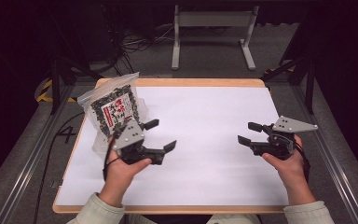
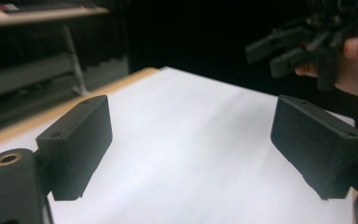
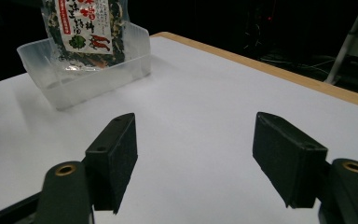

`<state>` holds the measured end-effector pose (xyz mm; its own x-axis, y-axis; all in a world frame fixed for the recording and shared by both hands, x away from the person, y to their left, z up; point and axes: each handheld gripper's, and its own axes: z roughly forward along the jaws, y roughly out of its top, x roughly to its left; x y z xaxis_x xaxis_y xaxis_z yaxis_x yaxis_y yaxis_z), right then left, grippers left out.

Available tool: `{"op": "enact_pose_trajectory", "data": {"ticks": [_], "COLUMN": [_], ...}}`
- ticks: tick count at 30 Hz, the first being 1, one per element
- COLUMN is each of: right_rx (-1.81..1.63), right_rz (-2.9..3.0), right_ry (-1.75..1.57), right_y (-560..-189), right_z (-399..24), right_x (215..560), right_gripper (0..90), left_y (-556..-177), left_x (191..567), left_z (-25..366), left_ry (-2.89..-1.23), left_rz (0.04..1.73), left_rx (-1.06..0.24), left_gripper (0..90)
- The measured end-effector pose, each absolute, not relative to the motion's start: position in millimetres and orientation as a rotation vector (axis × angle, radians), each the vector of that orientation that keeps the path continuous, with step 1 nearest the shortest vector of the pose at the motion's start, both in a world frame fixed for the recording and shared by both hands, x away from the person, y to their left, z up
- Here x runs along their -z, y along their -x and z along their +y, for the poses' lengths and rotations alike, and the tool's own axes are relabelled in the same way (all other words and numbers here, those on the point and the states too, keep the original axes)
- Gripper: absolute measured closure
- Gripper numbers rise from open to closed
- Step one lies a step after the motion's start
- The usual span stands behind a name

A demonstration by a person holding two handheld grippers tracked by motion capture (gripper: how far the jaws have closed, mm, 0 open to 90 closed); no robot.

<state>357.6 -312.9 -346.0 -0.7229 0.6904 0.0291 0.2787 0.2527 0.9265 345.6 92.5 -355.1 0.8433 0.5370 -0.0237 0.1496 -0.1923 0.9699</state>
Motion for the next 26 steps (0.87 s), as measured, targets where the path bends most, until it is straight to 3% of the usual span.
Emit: {"op": "enact_pose_trajectory", "data": {"ticks": [4, 9, 20, 26], "right_rx": [-1.460, -1.456, -1.406, -1.370], "right_rz": [2.148, 2.141, 2.168, 2.199], "right_ry": [-0.887, -0.898, -0.975, -0.988], "right_y": [-353.8, -348.2, -345.0, -346.8], "right_z": [-314.5, -318.1, -324.9, -322.7], "right_x": [357.5, 374.7, 404.4, 410.7], "right_gripper": [31.0, 29.8, 30.3, 30.5], "left_y": [-350.3, -356.4, -355.0, -353.5], "left_x": [398.2, 426.1, 438.7, 441.5], "left_z": [64.0, 50.7, 45.1, 41.5], "left_ry": [-1.808, -1.873, -1.841, -1.935], "left_rz": [0.572, 0.553, 0.565, 0.546], "left_rx": [-0.270, -0.246, -0.262, -0.282], "left_gripper": [10.4, 11.1, 7.8, 6.4]}}
